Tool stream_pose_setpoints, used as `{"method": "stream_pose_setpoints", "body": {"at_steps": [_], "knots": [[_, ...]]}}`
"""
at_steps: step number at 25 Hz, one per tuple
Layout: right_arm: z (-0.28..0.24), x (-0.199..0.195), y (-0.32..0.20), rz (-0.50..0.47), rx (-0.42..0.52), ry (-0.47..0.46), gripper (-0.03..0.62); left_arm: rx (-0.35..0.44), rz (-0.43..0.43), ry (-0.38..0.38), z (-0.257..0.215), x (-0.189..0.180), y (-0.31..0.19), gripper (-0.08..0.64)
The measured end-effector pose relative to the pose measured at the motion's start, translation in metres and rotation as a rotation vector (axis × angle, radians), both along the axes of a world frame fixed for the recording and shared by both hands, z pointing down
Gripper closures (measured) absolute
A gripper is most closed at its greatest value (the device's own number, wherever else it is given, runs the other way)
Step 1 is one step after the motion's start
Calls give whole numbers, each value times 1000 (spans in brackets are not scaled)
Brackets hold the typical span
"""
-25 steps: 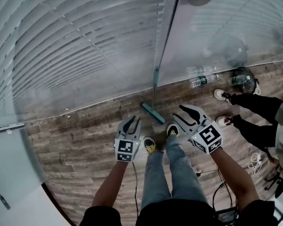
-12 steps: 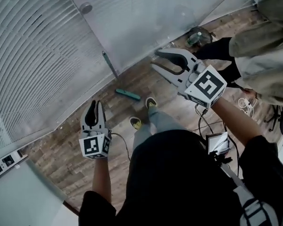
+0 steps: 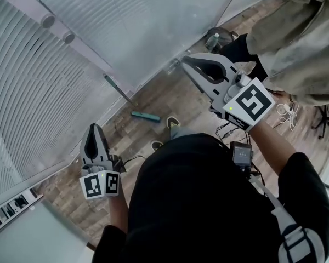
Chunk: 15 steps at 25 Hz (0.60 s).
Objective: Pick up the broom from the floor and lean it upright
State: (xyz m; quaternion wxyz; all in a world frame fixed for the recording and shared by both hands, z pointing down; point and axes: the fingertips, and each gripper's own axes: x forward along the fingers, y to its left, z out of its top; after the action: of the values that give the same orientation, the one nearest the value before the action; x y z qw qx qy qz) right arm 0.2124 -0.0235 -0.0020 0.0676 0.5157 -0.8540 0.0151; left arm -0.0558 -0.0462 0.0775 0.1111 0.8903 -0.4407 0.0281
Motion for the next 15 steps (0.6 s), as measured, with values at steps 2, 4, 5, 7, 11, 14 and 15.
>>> {"method": "stream_pose_setpoints", "body": {"at_steps": [2, 4, 5, 7, 11, 14, 15], "knots": [[5, 10, 7, 37, -17, -8, 565, 13, 24, -9, -5, 11, 1, 537], [7, 16, 9, 58, -16, -24, 568, 23, 45, -18, -9, 21, -2, 537], [7, 19, 8, 63, -13, -27, 571, 28, 52, -20, -12, 25, -4, 537], [6, 26, 5, 72, -7, -26, 574, 41, 59, -22, -18, 33, -8, 537], [5, 35, 5, 77, -1, -25, 574, 58, 65, -24, -26, 46, -7, 537], [7, 34, -2, 65, 1, -30, 574, 52, 65, -30, -23, 50, -14, 537], [7, 34, -3, 62, 1, -32, 574, 53, 64, -30, -24, 51, -14, 537]]}}
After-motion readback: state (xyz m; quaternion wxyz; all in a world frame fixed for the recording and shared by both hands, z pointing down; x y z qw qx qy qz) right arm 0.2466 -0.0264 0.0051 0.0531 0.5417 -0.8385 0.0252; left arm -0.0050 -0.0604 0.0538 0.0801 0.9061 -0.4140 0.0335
